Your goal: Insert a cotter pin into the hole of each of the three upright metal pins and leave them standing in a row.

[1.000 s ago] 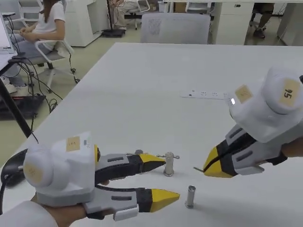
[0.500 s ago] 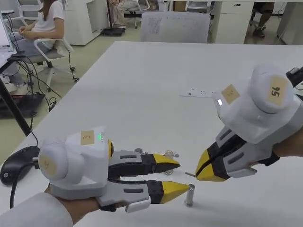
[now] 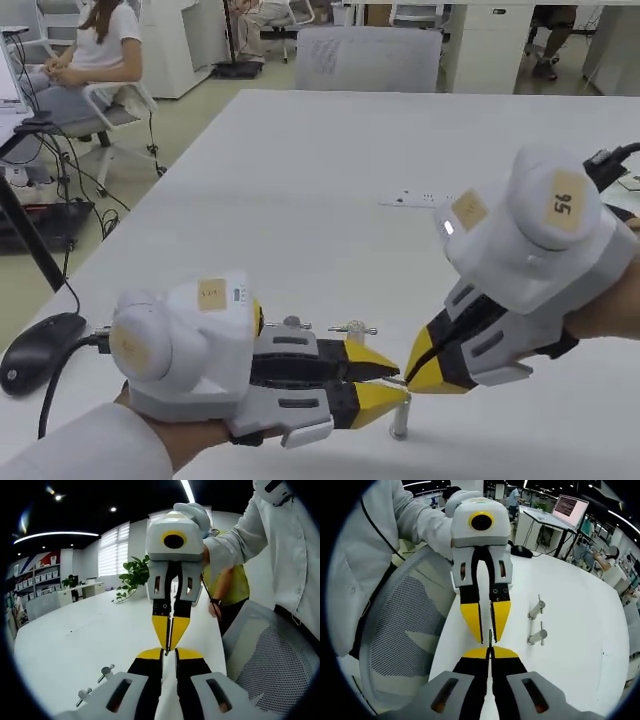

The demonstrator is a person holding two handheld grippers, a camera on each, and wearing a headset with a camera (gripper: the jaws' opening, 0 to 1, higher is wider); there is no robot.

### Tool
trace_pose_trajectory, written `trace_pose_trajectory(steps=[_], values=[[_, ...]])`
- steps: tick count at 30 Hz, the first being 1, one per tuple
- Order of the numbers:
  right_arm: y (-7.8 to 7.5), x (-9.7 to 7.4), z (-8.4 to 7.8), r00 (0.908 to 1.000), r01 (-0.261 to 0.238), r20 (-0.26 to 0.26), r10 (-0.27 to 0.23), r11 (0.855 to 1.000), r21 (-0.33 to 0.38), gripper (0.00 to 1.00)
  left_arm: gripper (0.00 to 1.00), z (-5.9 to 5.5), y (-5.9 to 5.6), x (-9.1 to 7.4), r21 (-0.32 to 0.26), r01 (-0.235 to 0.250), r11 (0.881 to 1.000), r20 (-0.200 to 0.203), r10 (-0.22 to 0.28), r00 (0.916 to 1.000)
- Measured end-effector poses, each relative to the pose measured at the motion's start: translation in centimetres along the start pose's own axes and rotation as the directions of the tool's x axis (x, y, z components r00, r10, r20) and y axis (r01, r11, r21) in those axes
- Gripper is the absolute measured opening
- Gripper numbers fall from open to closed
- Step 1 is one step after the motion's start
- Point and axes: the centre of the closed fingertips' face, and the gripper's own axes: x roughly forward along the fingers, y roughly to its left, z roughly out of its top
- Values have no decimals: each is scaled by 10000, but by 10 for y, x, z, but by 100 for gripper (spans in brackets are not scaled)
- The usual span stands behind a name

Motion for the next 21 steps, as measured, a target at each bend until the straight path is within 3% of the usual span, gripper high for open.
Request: trace_pose_trajectory(steps=[8,21], values=[[4,1,-1,9999,-134,-96,134,9999,-43,2,1,-1,-2,2,19,137,9999,-109,-137,9998],[9,-1,-3,9991,-402,-166,399,9991,-147,2,0,0,-7,4,-37,496,9988,-130,-496,9987]])
